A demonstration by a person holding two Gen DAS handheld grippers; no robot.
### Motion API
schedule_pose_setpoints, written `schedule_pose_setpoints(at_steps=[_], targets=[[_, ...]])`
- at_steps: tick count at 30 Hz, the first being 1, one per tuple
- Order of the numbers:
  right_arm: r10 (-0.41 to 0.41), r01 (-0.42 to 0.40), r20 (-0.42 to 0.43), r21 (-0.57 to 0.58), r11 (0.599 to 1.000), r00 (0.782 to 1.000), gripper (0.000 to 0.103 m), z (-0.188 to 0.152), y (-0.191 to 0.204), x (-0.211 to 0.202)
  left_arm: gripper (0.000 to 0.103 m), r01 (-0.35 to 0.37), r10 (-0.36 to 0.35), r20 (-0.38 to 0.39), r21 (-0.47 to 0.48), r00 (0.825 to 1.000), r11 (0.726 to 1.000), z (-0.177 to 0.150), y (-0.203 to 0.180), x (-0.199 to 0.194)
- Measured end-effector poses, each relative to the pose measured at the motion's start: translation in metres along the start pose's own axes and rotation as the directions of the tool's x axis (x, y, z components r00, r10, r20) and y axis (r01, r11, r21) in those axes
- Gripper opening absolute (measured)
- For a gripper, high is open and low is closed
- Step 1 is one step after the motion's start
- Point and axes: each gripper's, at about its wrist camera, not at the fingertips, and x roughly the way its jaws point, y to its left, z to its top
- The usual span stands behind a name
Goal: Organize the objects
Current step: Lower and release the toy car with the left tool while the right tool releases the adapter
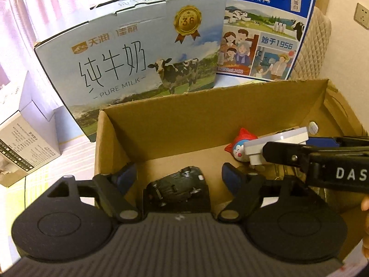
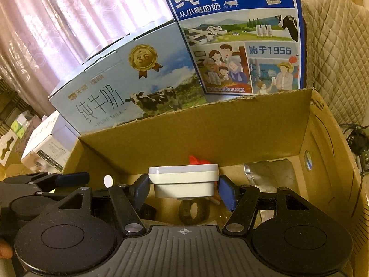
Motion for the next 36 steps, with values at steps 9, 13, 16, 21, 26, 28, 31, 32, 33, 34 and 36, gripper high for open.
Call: schedule_pose_setpoints(at_steps=[9, 13, 16, 21, 26, 28, 31, 32, 33, 34, 36], targets=[[0.015, -0.015, -0.001, 0.012, 1.0, 1.0, 0.061, 0.001, 0.001, 0.0, 0.08, -0.015, 0.014, 0.028, 0.028, 0.999, 0.999, -0.005, 0.002, -0.015], [0.022, -0.022, -0.015, 0.021, 1.0, 1.0, 0.061, 0.0, 0.003, 0.003, 0.08, -0.015, 0.015, 0.037, 0.024, 0.999, 1.0, -0.007, 0.004, -0.02], [0.036, -0.034, -0.038, 0.047, 0.998, 0.999, 0.061, -0.001, 0.003, 0.008, 0.08, -0.018, 0.017, 0.032, 0.031, 0.999, 0.999, -0.007, 0.003, -0.021], [0.077, -0.07, -0.067, 0.109, 0.992, 0.995, 0.064, -0.001, 0.001, 0.016, 0.081, -0.022, 0.021, 0.027, 0.036, 0.999, 0.999, -0.007, 0.001, -0.021], [0.094, -0.091, -0.026, 0.113, 0.989, 0.995, 0.076, 0.001, 0.001, 0.011, 0.081, -0.02, 0.019, 0.025, 0.034, 1.0, 0.999, -0.007, 0.001, -0.022], [0.091, -0.088, -0.021, 0.118, 0.989, 0.996, 0.077, 0.002, 0.0, 0.008, 0.081, -0.018, 0.018, 0.024, 0.032, 1.0, 0.999, -0.008, 0.002, -0.023], [0.084, -0.081, -0.025, 0.116, 0.99, 0.996, 0.078, 0.003, -0.002, 0.005, 0.082, -0.017, 0.016, 0.025, 0.031, 1.0, 0.999, -0.008, 0.002, -0.024], [0.081, -0.078, -0.027, 0.116, 0.99, 0.996, 0.078, 0.002, -0.003, 0.004, 0.082, -0.017, 0.016, 0.024, 0.031, 1.0, 0.999, -0.009, 0.002, -0.025], [0.078, -0.074, -0.026, 0.117, 0.99, 0.997, 0.079, 0.001, -0.004, 0.002, 0.082, -0.017, 0.016, 0.024, 0.031, 1.0, 0.999, -0.009, 0.002, -0.025], [0.074, -0.07, -0.024, 0.118, 0.991, 0.997, 0.079, 0.001, -0.005, 0.001, 0.082, -0.016, 0.016, 0.024, 0.03, 1.0, 0.999, -0.009, 0.002, -0.025], [0.064, -0.06, -0.027, 0.125, 0.99, 0.998, 0.081, -0.001, -0.008, -0.002, 0.083, -0.016, 0.015, 0.024, 0.027, 1.0, 1.0, -0.01, 0.001, -0.026]])
